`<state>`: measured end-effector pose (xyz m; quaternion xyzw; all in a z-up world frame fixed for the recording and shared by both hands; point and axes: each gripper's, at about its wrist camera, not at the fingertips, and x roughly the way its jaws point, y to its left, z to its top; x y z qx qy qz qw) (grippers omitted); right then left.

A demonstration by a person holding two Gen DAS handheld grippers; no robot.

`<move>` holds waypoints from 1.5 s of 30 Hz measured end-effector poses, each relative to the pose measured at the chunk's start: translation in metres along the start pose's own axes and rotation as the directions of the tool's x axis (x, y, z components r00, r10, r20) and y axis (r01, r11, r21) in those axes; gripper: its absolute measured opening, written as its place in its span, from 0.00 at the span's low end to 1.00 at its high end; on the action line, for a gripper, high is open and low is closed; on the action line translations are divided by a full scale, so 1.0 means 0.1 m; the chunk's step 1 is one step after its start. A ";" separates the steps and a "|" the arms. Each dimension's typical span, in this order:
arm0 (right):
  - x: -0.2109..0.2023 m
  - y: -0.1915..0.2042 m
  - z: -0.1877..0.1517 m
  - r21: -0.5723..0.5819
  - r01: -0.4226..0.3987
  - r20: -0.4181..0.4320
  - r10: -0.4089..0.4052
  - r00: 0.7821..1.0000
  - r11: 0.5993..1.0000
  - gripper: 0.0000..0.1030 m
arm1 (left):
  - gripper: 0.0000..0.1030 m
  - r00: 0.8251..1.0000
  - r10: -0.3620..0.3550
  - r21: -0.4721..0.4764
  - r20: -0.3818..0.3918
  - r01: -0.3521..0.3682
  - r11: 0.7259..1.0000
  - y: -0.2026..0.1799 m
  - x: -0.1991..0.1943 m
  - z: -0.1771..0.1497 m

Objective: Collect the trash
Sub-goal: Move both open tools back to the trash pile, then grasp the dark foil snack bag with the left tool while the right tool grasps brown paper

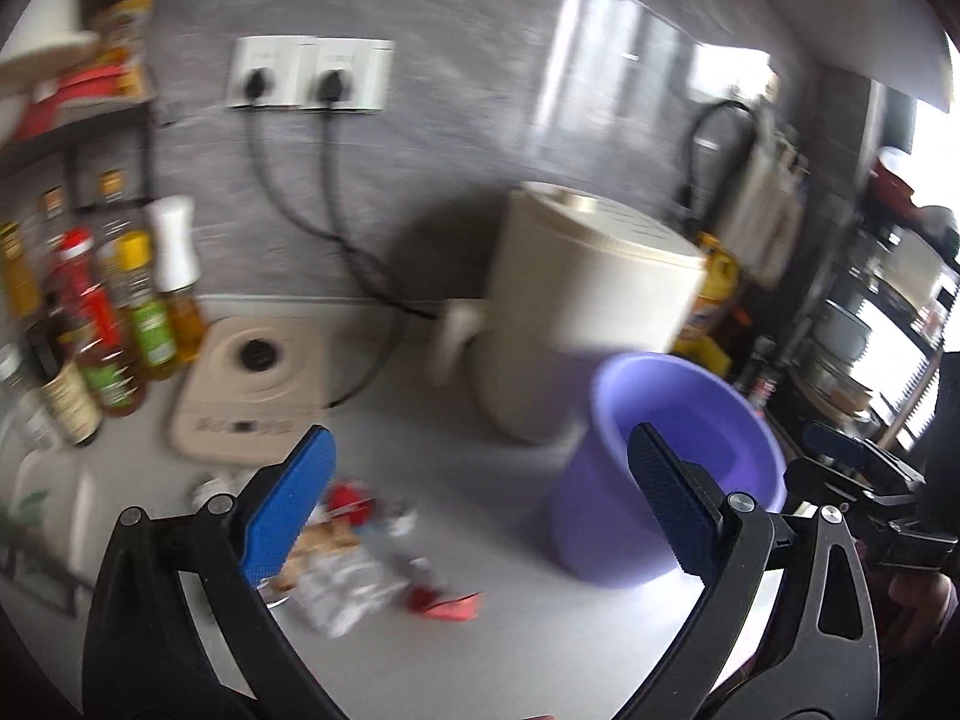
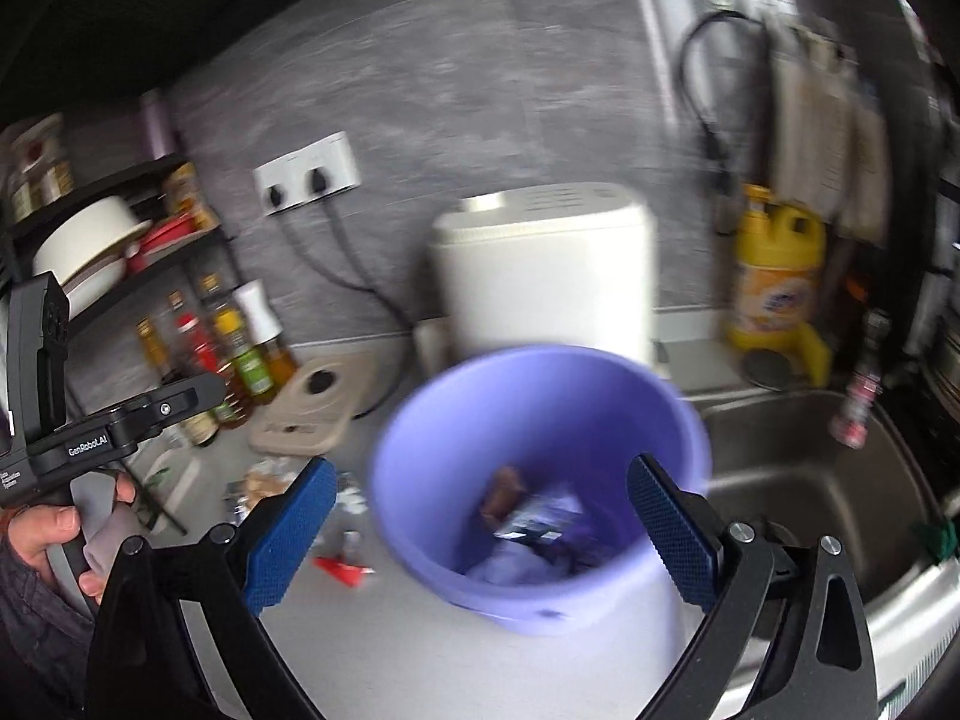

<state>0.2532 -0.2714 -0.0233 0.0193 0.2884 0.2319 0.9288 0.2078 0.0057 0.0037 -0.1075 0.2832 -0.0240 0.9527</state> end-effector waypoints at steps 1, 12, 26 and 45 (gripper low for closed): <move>0.06 0.10 0.01 -0.017 -0.023 -0.006 0.023 1.000 1.000 0.92 | 0.94 1.000 0.020 -0.013 0.001 -0.020 1.000 0.07 -0.04 -0.02; 0.37 0.90 0.01 -0.169 -0.209 -0.064 0.201 0.977 0.963 0.92 | 0.94 0.984 0.180 -0.129 -0.001 -0.178 0.975 0.78 -0.48 -0.35; 0.95 1.50 -0.26 -0.218 -0.324 -0.235 0.273 0.933 0.920 0.71 | 0.77 0.981 0.172 -0.205 -0.094 -0.188 0.961 1.25 -0.38 -0.75; 1.55 1.63 -0.56 -0.143 -0.200 -0.298 0.151 0.943 0.969 0.67 | 0.69 0.963 0.074 -0.131 -0.260 -0.111 0.985 1.75 0.65 -0.87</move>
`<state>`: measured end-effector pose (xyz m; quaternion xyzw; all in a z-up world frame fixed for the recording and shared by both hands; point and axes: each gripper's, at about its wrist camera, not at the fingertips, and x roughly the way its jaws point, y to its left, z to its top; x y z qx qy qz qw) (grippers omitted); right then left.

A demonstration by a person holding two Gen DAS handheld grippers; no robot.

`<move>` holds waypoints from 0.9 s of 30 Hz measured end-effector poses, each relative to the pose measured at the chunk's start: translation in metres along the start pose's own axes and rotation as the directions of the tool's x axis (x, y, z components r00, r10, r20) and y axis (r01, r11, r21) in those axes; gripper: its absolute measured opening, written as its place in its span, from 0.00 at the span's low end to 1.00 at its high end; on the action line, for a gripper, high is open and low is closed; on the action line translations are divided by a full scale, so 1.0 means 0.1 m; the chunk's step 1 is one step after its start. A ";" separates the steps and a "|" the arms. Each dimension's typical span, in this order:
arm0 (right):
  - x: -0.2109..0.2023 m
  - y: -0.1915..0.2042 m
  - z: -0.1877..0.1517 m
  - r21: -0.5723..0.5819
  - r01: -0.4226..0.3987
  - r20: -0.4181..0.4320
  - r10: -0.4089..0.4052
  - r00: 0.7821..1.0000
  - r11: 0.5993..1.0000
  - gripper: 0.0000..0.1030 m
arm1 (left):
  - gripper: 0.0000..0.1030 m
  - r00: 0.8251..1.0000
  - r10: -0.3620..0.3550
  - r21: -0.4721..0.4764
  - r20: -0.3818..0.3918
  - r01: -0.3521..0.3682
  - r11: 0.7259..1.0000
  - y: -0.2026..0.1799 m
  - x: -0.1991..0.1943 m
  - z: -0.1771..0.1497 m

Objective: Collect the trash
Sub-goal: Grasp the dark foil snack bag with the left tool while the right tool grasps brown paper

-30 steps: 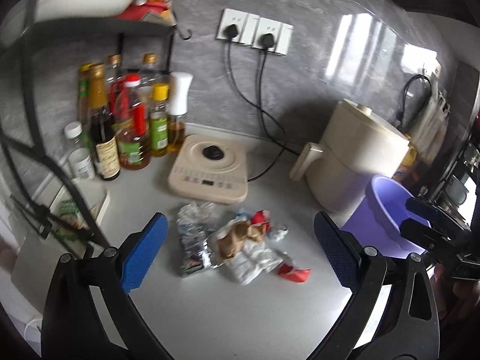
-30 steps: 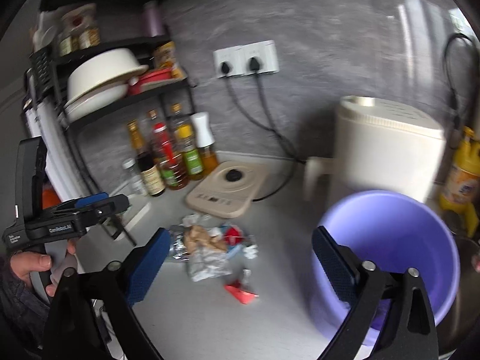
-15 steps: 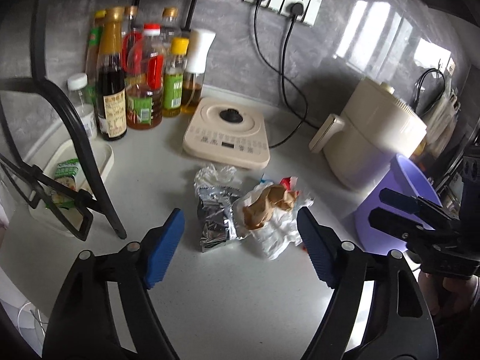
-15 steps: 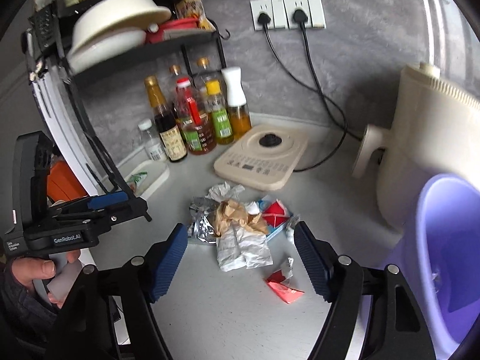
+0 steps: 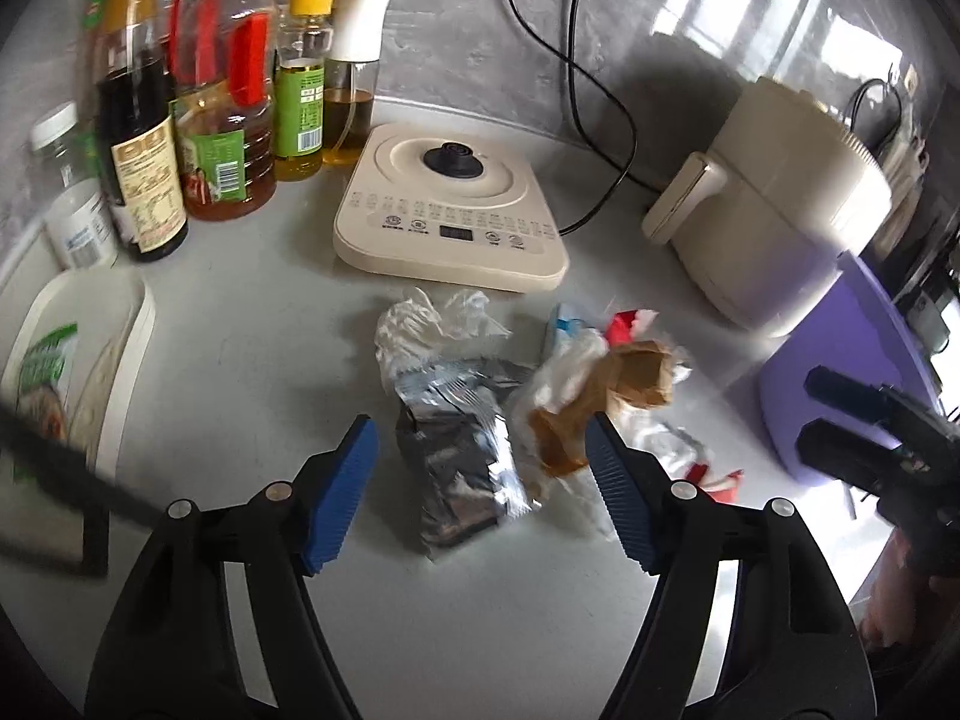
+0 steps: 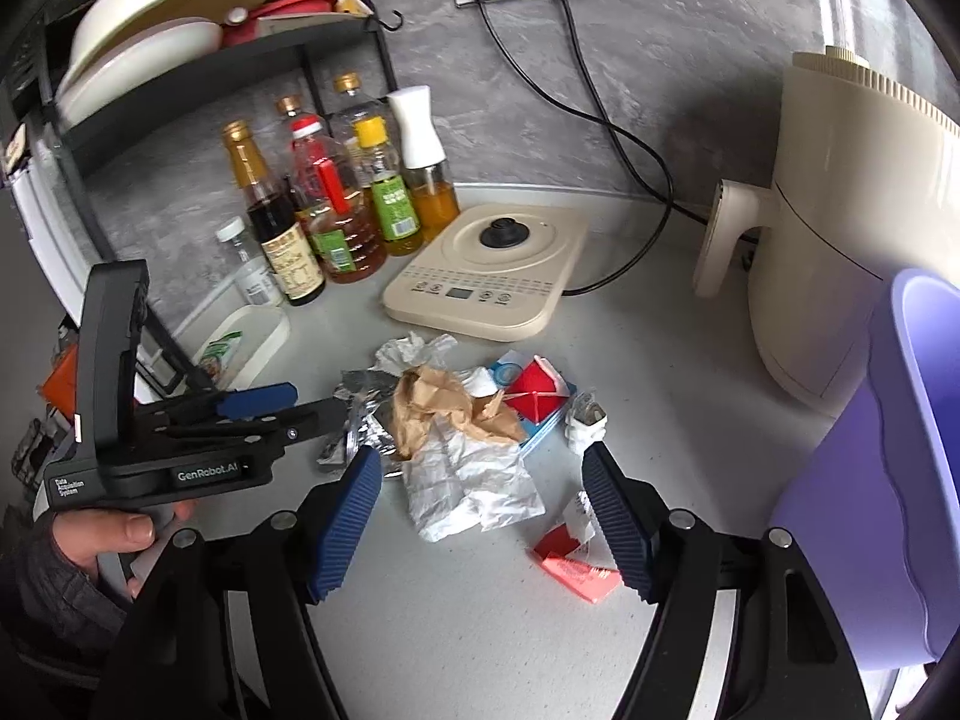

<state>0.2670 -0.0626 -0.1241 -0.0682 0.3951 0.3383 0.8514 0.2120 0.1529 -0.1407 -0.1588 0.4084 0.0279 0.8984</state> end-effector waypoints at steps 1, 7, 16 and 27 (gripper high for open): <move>0.04 0.00 0.03 0.004 0.002 -0.004 -0.001 1.000 1.000 0.67 | 0.67 1.000 0.005 0.004 -0.007 -0.005 1.000 0.02 0.04 0.01; 0.24 0.08 0.17 -0.015 -0.003 -0.033 0.002 0.999 1.000 0.67 | 0.64 0.999 -0.019 -0.035 -0.048 0.018 0.999 0.18 0.25 0.04; 0.64 0.21 0.34 -0.052 -0.051 -0.097 0.046 0.994 0.997 0.64 | 0.32 0.991 -0.104 -0.061 -0.087 0.098 0.993 0.26 0.42 -0.01; 0.88 0.16 0.30 -0.018 -0.110 -0.158 0.105 0.982 0.994 0.23 | 0.31 0.995 -0.092 -0.066 -0.045 0.089 0.994 0.25 0.27 0.02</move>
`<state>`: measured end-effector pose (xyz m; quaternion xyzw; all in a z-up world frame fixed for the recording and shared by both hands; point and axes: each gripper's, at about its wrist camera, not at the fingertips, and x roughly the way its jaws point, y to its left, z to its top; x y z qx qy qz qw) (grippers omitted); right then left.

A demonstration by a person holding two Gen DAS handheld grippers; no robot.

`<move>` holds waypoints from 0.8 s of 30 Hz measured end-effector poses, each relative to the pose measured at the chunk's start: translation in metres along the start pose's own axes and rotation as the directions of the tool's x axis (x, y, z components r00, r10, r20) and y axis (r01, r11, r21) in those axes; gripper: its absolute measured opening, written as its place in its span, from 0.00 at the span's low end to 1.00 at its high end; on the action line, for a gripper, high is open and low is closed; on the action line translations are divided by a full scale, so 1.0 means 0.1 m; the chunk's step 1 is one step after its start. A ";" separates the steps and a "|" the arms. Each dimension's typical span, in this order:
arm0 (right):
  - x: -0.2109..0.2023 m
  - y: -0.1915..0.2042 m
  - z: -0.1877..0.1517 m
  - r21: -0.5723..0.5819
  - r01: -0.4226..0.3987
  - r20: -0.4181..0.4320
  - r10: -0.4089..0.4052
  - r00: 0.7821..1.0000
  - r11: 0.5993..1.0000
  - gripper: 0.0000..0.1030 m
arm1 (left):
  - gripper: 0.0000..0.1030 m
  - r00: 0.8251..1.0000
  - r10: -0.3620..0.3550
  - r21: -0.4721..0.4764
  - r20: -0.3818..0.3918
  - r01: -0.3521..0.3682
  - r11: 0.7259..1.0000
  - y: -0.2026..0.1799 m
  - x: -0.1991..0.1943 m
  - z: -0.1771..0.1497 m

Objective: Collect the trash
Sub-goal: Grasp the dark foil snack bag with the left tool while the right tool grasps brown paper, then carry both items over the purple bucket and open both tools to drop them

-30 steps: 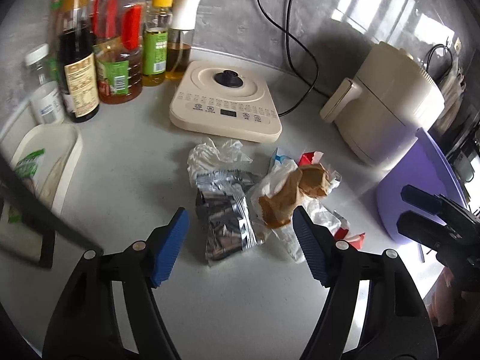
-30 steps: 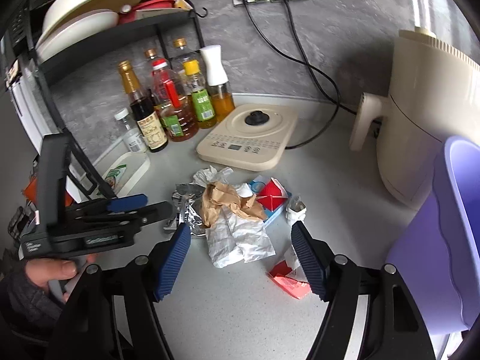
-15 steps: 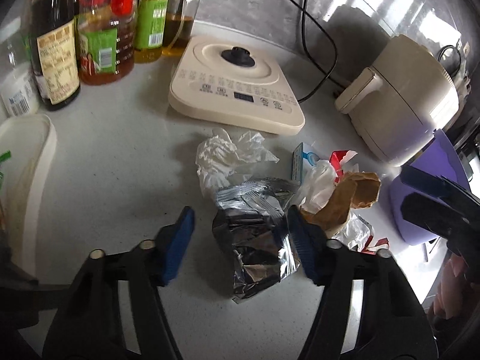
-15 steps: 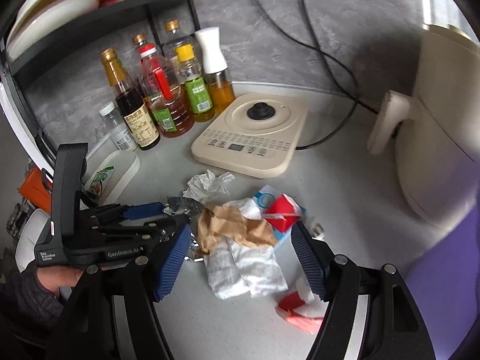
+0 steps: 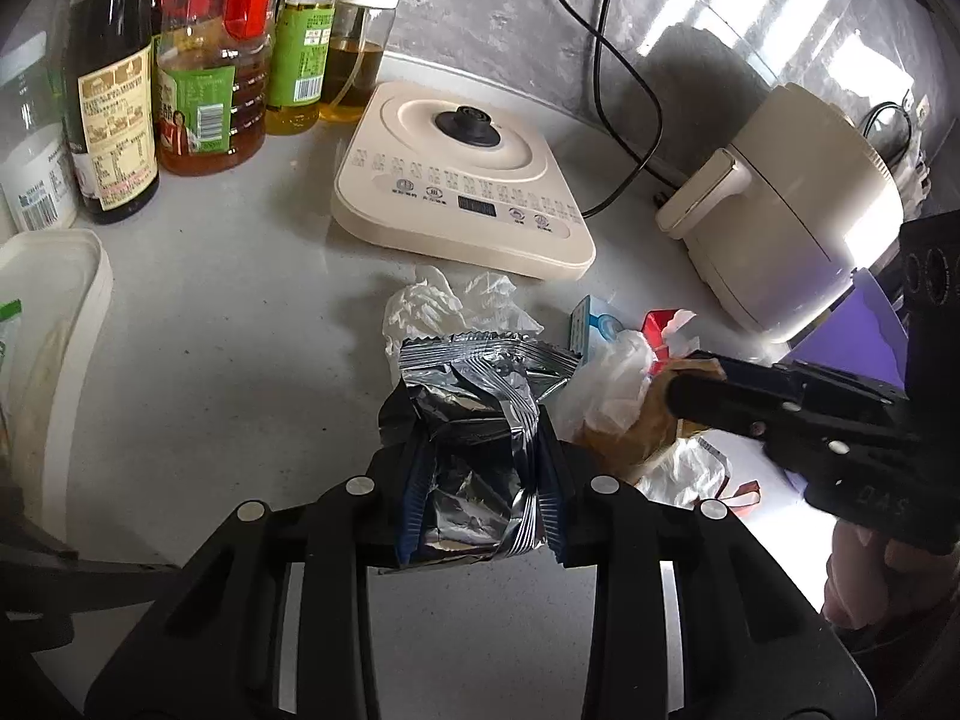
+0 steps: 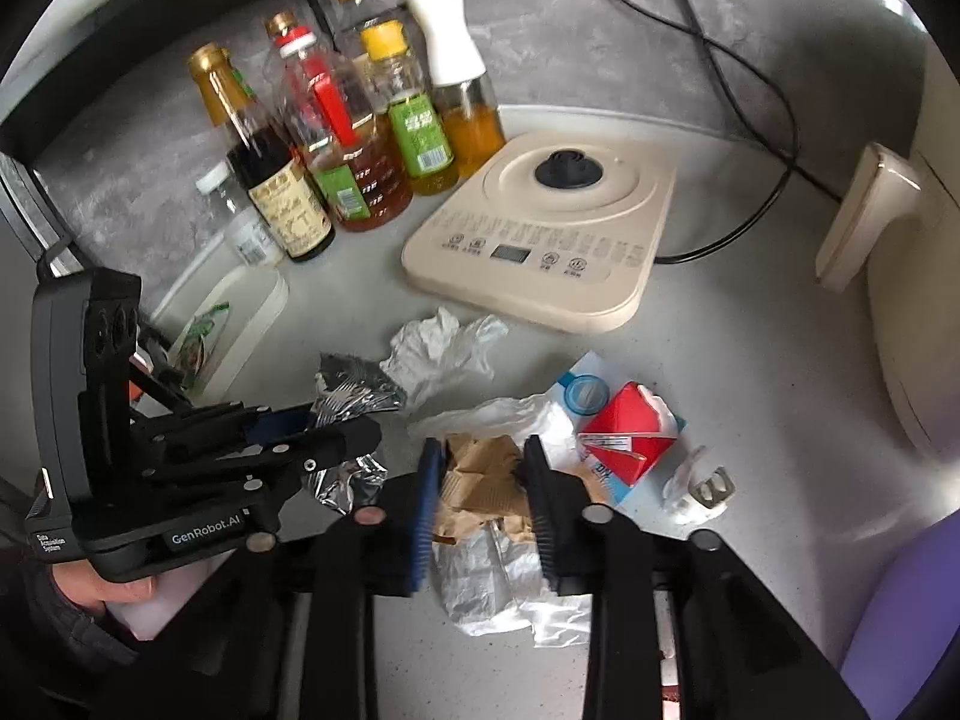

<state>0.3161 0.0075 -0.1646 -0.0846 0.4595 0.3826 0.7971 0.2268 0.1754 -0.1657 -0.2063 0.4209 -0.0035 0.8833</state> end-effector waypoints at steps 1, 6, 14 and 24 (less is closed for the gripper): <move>-0.04 -0.01 0.00 0.004 -0.002 0.009 0.002 1.000 1.000 0.22 | 0.31 1.000 0.005 0.005 0.004 -0.005 1.000 -0.02 -0.03 0.01; -0.37 -0.06 0.00 0.030 -0.006 0.072 0.004 0.997 1.000 0.22 | 0.31 0.998 0.009 -0.008 0.065 -0.009 1.000 -0.12 -0.24 0.12; -1.06 -0.02 -0.05 0.005 0.018 0.195 -0.019 0.981 1.000 0.22 | 0.31 0.989 0.003 0.034 0.150 -0.008 0.999 -0.45 -0.66 0.22; -1.96 -0.22 -0.10 0.034 0.047 0.346 -0.056 0.937 0.998 0.23 | 0.31 0.971 -0.069 0.114 0.228 0.044 0.993 -1.06 -0.97 0.36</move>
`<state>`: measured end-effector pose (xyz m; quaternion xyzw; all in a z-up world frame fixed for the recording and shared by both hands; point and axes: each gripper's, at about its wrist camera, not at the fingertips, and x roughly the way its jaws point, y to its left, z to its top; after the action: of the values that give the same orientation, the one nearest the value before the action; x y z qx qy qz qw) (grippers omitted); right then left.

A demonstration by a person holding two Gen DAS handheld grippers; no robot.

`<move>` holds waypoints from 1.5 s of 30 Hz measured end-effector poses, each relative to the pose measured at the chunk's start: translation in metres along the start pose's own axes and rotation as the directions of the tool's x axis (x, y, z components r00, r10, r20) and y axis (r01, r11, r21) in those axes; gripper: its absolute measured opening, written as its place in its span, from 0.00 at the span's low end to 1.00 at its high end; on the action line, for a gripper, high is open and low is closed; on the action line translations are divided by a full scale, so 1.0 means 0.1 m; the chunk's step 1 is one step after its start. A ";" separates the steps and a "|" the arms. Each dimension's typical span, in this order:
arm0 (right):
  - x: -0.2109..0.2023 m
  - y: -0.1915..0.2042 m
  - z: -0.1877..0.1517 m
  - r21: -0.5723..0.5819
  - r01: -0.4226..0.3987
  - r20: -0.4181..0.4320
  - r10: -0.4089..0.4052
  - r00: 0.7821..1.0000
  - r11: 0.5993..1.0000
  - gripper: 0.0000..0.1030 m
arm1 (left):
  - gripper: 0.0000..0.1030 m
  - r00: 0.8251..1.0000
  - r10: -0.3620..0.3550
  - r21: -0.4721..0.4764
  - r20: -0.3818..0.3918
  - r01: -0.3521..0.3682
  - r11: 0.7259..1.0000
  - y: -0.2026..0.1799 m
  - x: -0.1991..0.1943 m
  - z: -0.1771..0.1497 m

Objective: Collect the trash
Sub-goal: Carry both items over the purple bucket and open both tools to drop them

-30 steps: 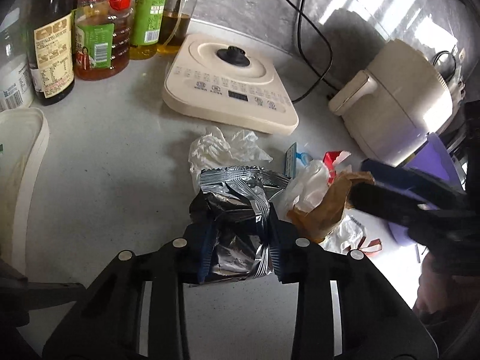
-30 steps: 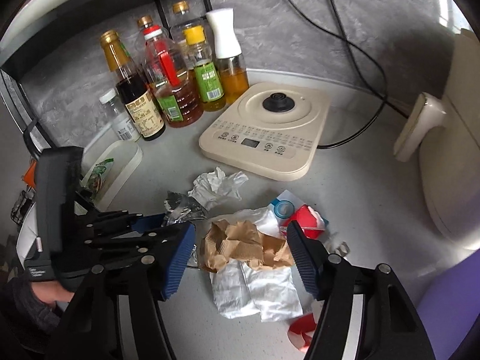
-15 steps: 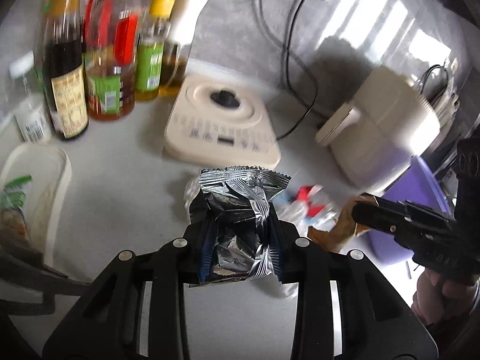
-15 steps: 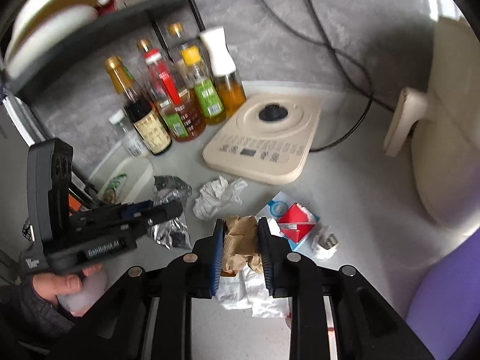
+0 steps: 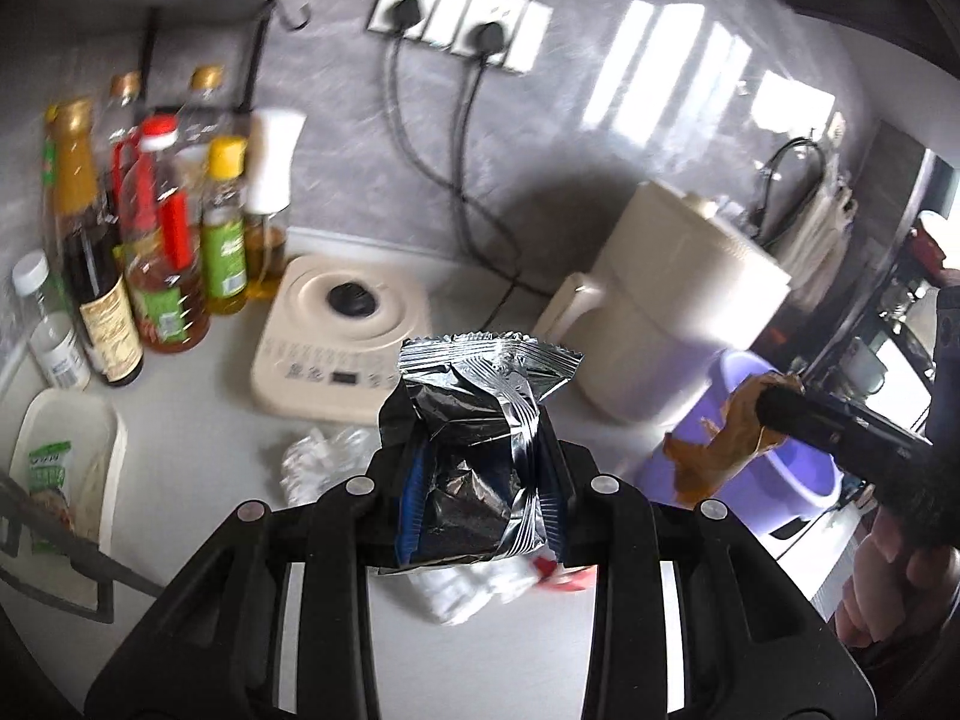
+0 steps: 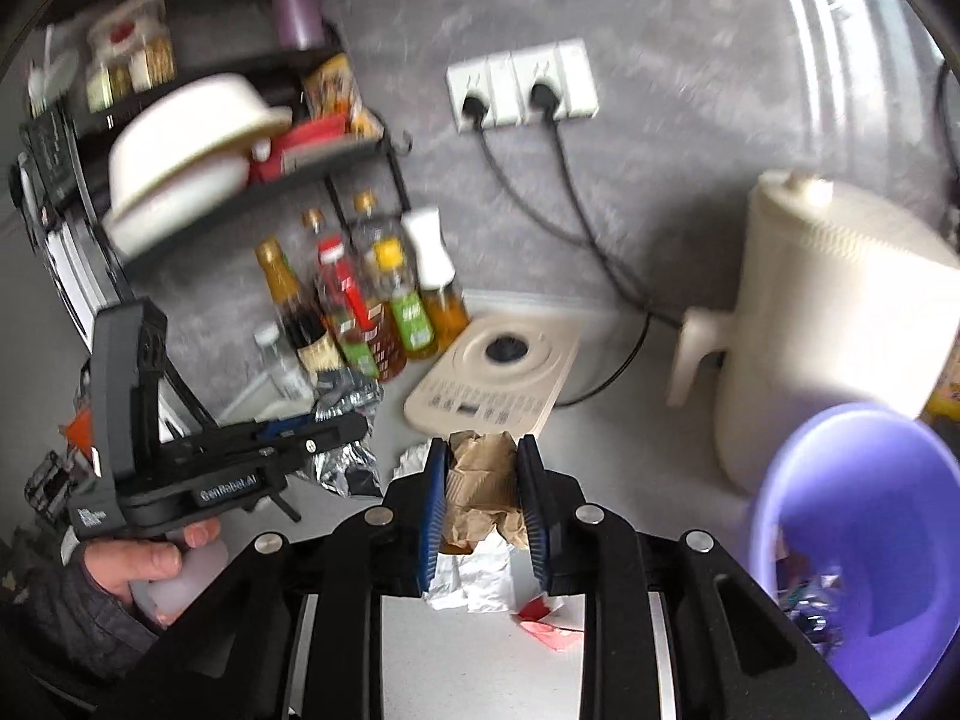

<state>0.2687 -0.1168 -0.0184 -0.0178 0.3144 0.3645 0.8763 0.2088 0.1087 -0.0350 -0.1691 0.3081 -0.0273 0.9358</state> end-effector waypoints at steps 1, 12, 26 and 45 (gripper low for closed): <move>-0.10 -0.05 0.02 0.005 0.011 0.016 -0.011 1.000 1.000 0.23 | 0.31 1.000 -0.007 0.004 0.003 0.007 1.000 -0.06 0.00 0.01; -0.71 -0.66 -0.03 0.077 0.132 0.072 -0.138 0.988 0.988 0.24 | 0.31 0.996 -0.088 0.068 0.030 0.086 0.994 -0.76 0.05 0.10; -1.08 -1.36 -0.19 0.148 0.236 0.087 -0.250 0.964 0.960 0.65 | 0.31 0.980 -0.196 0.168 0.020 0.190 0.967 -1.59 0.19 0.10; -1.90 -1.89 -0.77 0.337 0.364 0.087 -0.413 0.906 0.868 0.68 | 0.31 0.944 -0.320 0.264 -0.083 0.331 0.906 -2.48 0.62 -0.02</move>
<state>0.2485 -0.3944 -0.0105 0.0867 0.2886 0.1259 0.9452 0.2711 -0.1349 0.0106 -0.0866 0.2866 -0.2286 0.9264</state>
